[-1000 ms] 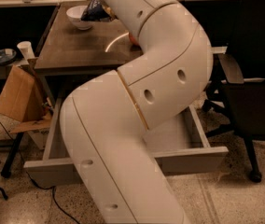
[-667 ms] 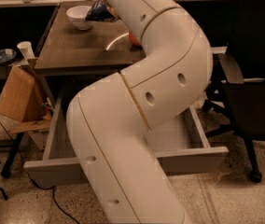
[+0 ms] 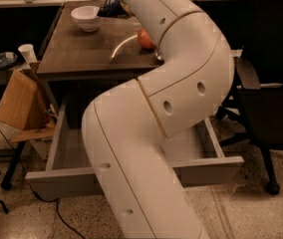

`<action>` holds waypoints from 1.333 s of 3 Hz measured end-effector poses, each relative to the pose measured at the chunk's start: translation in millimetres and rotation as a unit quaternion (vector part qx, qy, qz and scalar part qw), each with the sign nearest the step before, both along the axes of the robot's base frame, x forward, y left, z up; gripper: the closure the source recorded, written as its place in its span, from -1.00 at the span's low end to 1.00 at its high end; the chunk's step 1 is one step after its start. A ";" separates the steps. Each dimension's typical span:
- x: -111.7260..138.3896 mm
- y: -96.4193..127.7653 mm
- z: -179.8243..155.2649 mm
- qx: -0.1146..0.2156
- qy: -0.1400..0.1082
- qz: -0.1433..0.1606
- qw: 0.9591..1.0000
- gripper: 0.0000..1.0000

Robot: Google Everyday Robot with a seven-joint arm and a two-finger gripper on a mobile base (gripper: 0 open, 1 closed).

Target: Pick blue chip bag from top drawer and place on counter

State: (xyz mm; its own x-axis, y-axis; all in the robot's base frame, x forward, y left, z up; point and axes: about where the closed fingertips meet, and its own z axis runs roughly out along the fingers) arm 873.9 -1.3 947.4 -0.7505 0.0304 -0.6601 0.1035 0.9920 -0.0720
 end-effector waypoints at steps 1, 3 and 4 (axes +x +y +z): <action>7.1 -16.2 -4.9 0.001 -0.006 -0.022 1.000 1.00; 17.5 -58.2 -22.6 0.015 -0.010 -0.069 0.997 1.00; 21.8 -72.4 -19.4 0.019 -0.023 -0.085 0.996 1.00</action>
Offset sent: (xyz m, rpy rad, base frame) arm 0.0481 -0.0579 -0.0089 0.0350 -0.0133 -0.1489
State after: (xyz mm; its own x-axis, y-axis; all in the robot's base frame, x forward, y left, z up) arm 895.8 -73.8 928.0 -0.7010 0.1805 -0.6900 0.2726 0.9618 -0.0254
